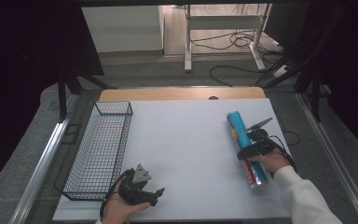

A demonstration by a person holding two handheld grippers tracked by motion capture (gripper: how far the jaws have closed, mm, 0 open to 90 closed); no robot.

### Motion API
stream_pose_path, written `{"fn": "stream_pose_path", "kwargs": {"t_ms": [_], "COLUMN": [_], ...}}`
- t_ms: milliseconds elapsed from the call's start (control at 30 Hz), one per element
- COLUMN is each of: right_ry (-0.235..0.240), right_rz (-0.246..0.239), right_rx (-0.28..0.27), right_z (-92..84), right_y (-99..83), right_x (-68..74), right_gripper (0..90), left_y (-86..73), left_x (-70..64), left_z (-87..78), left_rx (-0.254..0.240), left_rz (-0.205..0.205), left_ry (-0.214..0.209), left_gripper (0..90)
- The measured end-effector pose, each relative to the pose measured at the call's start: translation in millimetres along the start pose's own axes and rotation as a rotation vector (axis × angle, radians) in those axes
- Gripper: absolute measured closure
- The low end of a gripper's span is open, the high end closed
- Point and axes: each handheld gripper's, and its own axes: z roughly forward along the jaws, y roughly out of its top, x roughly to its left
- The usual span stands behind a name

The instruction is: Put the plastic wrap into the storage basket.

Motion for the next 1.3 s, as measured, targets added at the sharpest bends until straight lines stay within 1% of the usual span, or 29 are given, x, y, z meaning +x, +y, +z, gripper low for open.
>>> {"fn": "stream_pose_path", "kwargs": {"t_ms": [67, 100, 133, 167, 267, 333, 400, 500, 633, 733, 833, 967, 1067, 1100, 1167, 1200, 1233, 1300], "right_ry": [-0.013, -0.027, -0.037, -0.041, -0.075, -0.065, -0.036, -0.021, 0.033, 0.044, 0.072, 0.129, 0.167, 0.176, 0.214, 0.225, 0.233, 0.276], "right_rz": [0.001, -0.002, 0.005, 0.003, 0.017, 0.029, 0.050, 0.054, 0.096, 0.101, 0.092, 0.097, 0.100, 0.094, 0.082, 0.090, 0.077, 0.071], "right_rx": [0.003, 0.006, 0.010, 0.015, 0.024, 0.033, 0.045, 0.063, 0.082, 0.086, 0.086, 0.067, 0.037, 0.025, -0.003, -0.009, -0.020, -0.041], "right_z": [5.4, 8.6, 11.5, 14.1, 21.1, 23.7, 25.2, 24.9, 23.7, 23.3, 20.1, 7.5, -2.8, -6.5, -14.6, -17.7, -20.9, -27.2], "right_y": [10.6, 15.7, 20.8, 25.6, 37.4, 42.4, 45.4, 47.3, 49.2, 49.4, 49.6, 49.9, 50.0, 49.7, 49.6, 49.7, 49.3, 49.2], "right_x": [1.3, 1.9, 3.5, 4.1, 3.7, 0.8, -2.0, -3.8, -12.4, -13.4, -13.2, -12.6, -10.9, -10.5, -8.2, -6.2, -5.0, -1.3], "right_gripper": [18.7, 18.6, 18.6, 18.6, 22.1, 25.9, 29.6, 30.4, 31.2, 31.3, 31.6, 31.7, 31.7, 31.8, 31.8, 31.8, 31.9, 31.9], "left_y": [-0.2, -0.2, -0.2, -0.3, -0.8, -0.9, -0.8, -0.8, -0.7, -0.5, -0.5, -0.4, -0.4, -0.4, -0.3, -0.3, -0.2, -0.1], "left_x": [0.3, 0.6, 0.8, 1.1, 1.2, 1.3, 1.5, 1.7, 1.3, 1.6, 2.2, 2.2, 1.9, 1.8, 1.7, 1.6, 1.7, 2.0], "left_z": [-0.2, -0.2, -0.2, -0.3, -0.8, -1.2, -1.4, -1.2, -2.0, -2.4, -2.9, -3.1, -3.3, -3.4, -3.4, -3.5, -3.6, -3.6], "left_rx": [-0.001, -0.002, -0.002, -0.001, -0.002, -0.004, -0.005, -0.004, -0.008, -0.012, -0.014, -0.015, -0.016, -0.016, -0.017, -0.017, -0.018, -0.017], "left_rz": [0.000, 0.000, 0.000, 0.001, 0.003, 0.003, 0.003, 0.004, 0.002, -0.002, -0.003, -0.003, -0.003, -0.003, -0.003, -0.003, -0.004, -0.004], "left_ry": [0.000, -0.001, -0.001, -0.001, -0.002, -0.003, -0.004, -0.003, -0.002, -0.001, -0.001, -0.002, -0.002, -0.003, -0.003, -0.004, -0.004, -0.005], "left_gripper": [16.9, 17.0, 17.0, 17.0, 16.9, 17.0, 16.9, 17.0, 17.0, 16.9, 17.0, 17.0, 16.9, 17.0, 17.0, 17.0, 16.9, 17.0]}}
